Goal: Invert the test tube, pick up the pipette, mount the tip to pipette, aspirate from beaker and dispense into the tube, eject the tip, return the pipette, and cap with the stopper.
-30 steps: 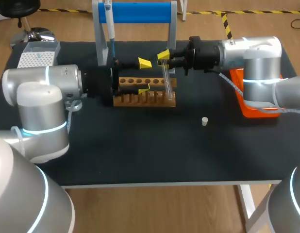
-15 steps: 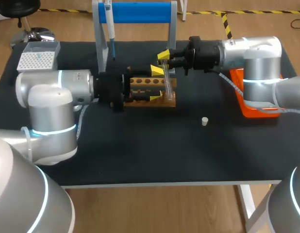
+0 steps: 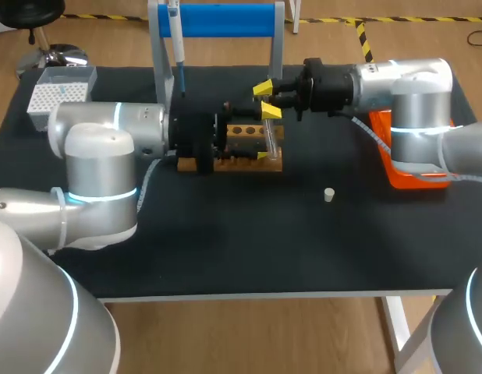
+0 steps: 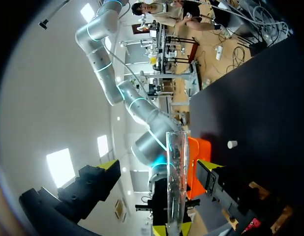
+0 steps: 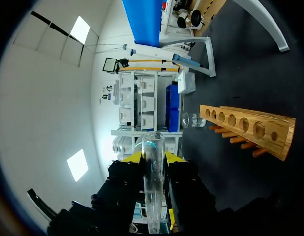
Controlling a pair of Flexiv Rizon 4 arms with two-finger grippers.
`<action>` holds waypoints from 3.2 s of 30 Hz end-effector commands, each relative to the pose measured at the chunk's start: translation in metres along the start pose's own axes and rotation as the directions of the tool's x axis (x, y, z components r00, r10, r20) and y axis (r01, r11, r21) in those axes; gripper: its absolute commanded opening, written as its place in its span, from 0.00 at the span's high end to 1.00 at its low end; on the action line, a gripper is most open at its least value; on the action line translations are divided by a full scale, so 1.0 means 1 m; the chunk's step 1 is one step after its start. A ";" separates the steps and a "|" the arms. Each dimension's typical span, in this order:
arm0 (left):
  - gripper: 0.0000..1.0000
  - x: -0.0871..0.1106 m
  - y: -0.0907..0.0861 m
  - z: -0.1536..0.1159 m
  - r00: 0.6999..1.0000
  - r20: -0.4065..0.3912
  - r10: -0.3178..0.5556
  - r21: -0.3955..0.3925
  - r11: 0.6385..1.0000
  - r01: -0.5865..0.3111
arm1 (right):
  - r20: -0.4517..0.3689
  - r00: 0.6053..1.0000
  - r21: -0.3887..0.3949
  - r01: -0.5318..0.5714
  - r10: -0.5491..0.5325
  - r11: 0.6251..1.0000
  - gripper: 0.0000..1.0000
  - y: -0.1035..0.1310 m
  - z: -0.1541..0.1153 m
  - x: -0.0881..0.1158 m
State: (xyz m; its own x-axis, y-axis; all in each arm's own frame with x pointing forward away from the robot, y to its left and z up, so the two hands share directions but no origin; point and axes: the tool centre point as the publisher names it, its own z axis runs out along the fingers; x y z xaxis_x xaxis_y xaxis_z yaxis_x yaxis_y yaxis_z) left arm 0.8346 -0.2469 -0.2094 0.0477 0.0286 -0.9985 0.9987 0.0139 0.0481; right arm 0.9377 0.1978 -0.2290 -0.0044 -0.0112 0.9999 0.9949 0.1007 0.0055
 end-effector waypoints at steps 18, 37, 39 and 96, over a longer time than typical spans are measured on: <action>0.52 0.004 0.002 0.004 1.000 -0.013 -0.017 0.017 1.000 0.018 | 0.002 1.000 0.002 0.000 0.000 1.000 1.00 0.000 -0.001 0.001; 0.92 0.006 0.001 0.003 1.000 -0.015 -0.021 0.022 1.000 0.022 | 0.002 1.000 0.002 0.000 0.000 1.000 1.00 0.000 -0.001 0.001; 1.00 0.006 0.002 0.002 1.000 -0.013 -0.024 0.020 1.000 0.024 | 0.002 1.000 0.002 0.000 0.000 1.000 1.00 0.000 -0.001 0.001; 1.00 0.006 0.002 0.000 0.999 -0.027 -0.043 0.029 0.999 0.044 | 0.224 0.714 -0.067 0.691 -0.664 0.720 0.00 -0.054 -0.099 -0.001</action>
State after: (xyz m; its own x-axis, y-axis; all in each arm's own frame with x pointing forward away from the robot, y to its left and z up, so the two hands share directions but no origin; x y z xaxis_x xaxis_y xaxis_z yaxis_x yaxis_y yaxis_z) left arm 0.8364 -0.2464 -0.2158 0.0036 0.0527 -0.9986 0.9999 -0.0105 0.0031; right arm 0.9041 0.0977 -0.2329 -0.6351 0.1009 0.7658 0.7716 0.0375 0.6350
